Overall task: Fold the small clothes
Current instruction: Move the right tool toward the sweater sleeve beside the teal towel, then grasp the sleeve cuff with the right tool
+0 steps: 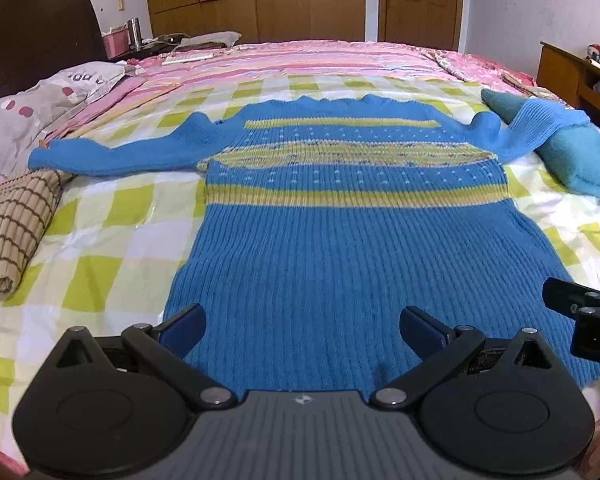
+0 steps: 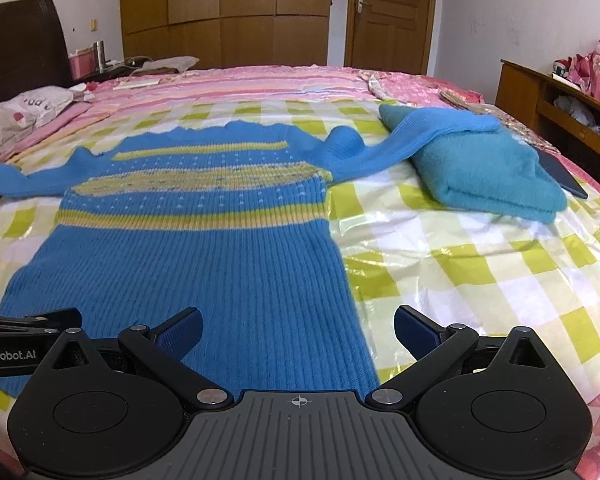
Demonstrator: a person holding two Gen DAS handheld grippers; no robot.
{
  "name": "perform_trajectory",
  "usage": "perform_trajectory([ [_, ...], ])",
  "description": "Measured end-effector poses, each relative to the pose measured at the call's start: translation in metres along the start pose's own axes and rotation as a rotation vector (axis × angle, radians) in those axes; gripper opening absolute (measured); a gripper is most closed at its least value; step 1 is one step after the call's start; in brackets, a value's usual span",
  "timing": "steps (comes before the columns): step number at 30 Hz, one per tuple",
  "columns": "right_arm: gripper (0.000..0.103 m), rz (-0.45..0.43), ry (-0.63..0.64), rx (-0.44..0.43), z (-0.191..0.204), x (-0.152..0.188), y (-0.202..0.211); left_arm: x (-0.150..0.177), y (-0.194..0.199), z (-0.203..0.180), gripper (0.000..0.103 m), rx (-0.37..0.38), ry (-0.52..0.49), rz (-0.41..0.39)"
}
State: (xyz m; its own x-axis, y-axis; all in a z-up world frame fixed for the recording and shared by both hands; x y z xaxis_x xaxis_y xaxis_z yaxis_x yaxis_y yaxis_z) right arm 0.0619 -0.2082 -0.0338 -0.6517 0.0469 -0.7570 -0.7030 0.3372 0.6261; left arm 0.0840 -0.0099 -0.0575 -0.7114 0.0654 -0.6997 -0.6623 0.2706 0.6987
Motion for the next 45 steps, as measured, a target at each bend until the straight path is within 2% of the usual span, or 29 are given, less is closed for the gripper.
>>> perform_trajectory([
  [8,0.102,-0.029,-0.012,-0.003,-0.006,-0.010,0.017,-0.015,0.015,-0.015,0.103,0.040,-0.024,-0.060],
  [15,0.098,-0.035,-0.087,-0.003,-0.030,-0.033,0.011,-0.040,0.019,-0.030,0.103,0.064,-0.057,-0.120],
  [17,0.092,-0.023,-0.126,-0.013,-0.040,-0.041,0.001,-0.050,0.013,-0.032,0.103,0.075,-0.059,-0.124],
  [19,0.084,-0.006,-0.167,-0.025,-0.049,-0.051,-0.010,-0.061,0.004,-0.036,0.103,0.090,-0.052,-0.125],
  [22,0.079,-0.004,-0.208,-0.031,-0.061,-0.069,-0.030,-0.074,-0.011,-0.041,0.103,0.102,-0.054,-0.124],
  [25,0.069,-0.006,-0.253,-0.045,-0.075,-0.087,-0.054,-0.086,-0.030,-0.048,0.103,0.117,-0.055,-0.122],
  [30,0.055,0.020,-0.380,-0.059,-0.113,-0.119,-0.104,-0.108,-0.064,-0.063,0.103,0.140,-0.052,-0.102],
  [39,0.054,0.009,-0.641,-0.057,-0.194,-0.174,-0.193,-0.142,-0.116,-0.087,0.087,0.158,-0.079,-0.078],
  [45,0.054,0.035,-0.752,-0.071,-0.214,-0.185,-0.241,-0.142,-0.138,-0.089,0.084,0.166,-0.087,-0.049],
])
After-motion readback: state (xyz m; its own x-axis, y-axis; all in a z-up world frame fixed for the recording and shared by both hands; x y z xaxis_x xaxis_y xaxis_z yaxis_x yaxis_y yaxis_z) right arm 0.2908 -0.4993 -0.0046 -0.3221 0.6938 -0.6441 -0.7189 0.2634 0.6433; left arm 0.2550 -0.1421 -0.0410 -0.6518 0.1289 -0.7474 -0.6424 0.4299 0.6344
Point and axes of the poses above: each gripper's, at about its wrist camera, not at the fingertips, and y roughly against the way its jaws point, z to its left, x to its underside, the point moved 10 cm from there along -y, roughly the way its jaws point, and after that the axes turned 13 degrees about x, right-handed, at the moved point
